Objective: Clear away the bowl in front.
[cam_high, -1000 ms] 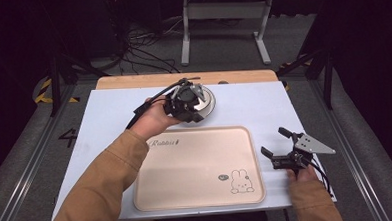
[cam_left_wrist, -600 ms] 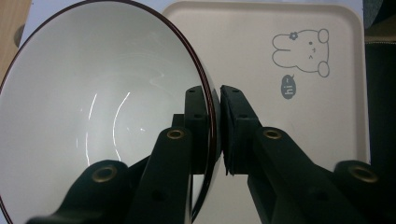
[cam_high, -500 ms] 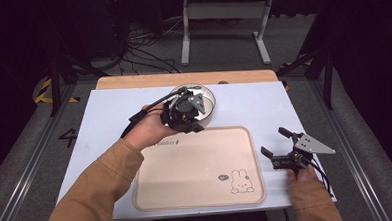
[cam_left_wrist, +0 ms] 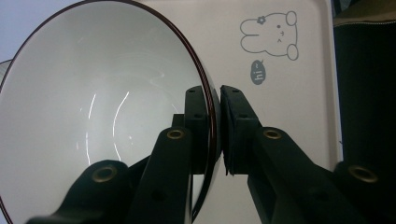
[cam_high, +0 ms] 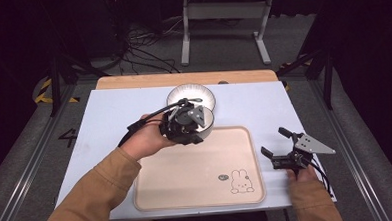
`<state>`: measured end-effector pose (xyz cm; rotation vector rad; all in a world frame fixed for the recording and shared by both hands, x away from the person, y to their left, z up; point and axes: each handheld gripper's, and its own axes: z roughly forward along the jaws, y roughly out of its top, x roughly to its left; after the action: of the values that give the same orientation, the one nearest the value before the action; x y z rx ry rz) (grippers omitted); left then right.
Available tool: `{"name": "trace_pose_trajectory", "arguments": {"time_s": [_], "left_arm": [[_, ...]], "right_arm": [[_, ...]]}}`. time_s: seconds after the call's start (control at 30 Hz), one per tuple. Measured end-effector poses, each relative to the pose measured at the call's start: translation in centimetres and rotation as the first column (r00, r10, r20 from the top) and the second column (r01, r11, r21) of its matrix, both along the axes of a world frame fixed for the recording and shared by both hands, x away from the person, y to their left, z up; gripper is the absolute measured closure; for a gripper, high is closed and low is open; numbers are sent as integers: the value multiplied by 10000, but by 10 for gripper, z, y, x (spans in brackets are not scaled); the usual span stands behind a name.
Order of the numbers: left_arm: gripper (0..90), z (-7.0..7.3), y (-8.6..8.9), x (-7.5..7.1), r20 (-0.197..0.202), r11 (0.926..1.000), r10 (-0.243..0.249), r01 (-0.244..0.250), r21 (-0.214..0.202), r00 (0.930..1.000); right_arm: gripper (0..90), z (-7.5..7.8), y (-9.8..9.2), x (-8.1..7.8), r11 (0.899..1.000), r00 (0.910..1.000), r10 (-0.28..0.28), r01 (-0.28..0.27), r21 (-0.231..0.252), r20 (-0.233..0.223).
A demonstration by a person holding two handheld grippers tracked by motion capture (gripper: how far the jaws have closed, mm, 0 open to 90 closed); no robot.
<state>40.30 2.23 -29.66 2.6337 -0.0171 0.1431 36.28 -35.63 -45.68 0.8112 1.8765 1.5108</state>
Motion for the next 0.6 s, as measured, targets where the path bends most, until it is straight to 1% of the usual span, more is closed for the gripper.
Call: {"name": "trace_pose_trajectory", "arguments": {"time_s": [0.03, 0.07, 0.1, 0.13, 0.17, 0.2, 0.23, 0.27, 0.33, 0.37, 0.47, 0.53, 0.6], "left_arm": [[825, -1, 0, -2, -8, 10000, 40, -40, 4, 10000], [825, -3, 0, -3, -56, 10000, -42, 42, 20, 10000], [825, -5, -1, -4, -2, 10000, -35, 35, 39, 10000], [825, -6, -1, -4, -18, 9998, -162, 162, 78, 9999], [825, -8, -1, -5, -110, 9998, -196, 196, 51, 9997], [825, -10, -1, -7, -101, 9997, -207, 208, 121, 9997], [825, -12, -2, -7, -144, 9996, -264, 265, 95, 9995], [825, -15, -3, -8, -162, 9992, -347, 350, 179, 9993], [825, -16, -3, -10, -138, 9988, -406, 410, 254, 9991], [825, -17, -4, -11, -188, 9988, -447, 450, 183, 9988], [825, -19, -5, -15, -239, 9982, -535, 542, 274, 9983], [825, -21, -5, -15, -263, 9977, -616, 622, 259, 9978], [825, -23, -7, -15, -288, 9967, -719, 729, 358, 9970]], "right_arm": [[3, 0, 0, 0, 10000, 10000, 2, -2, -5, 5], [3, 0, 0, 0, 10000, 10000, 2, -2, -4, 3], [3, 0, 0, 0, 10000, 10000, 0, 0, 2, -1], [3, 0, 0, 0, 10000, 10000, 0, 0, 0, 5], [3, 0, 0, 0, 10000, 10000, 0, 0, 0, 5], [3, 0, 0, 0, 10000, 10000, 2, -2, -5, 9], [3, 0, 0, 0, 10000, 10000, 1, -1, -4, 8], [3, 0, 0, 0, 10000, 10000, -1, 1, -1, 4], [3, 0, 0, 0, 10000, 10000, -2, 2, -4, 7], [3, 0, 0, 0, 10000, 10000, 0, 0, -3, 10], [3, 0, 0, 0, 10000, 10000, -5, 5, 1, 8], [3, 0, 0, 0, 10000, 10000, -6, 6, 1, 9], [3, 0, 0, 0, 10000, 10000, -6, 6, 2, 10]]}}
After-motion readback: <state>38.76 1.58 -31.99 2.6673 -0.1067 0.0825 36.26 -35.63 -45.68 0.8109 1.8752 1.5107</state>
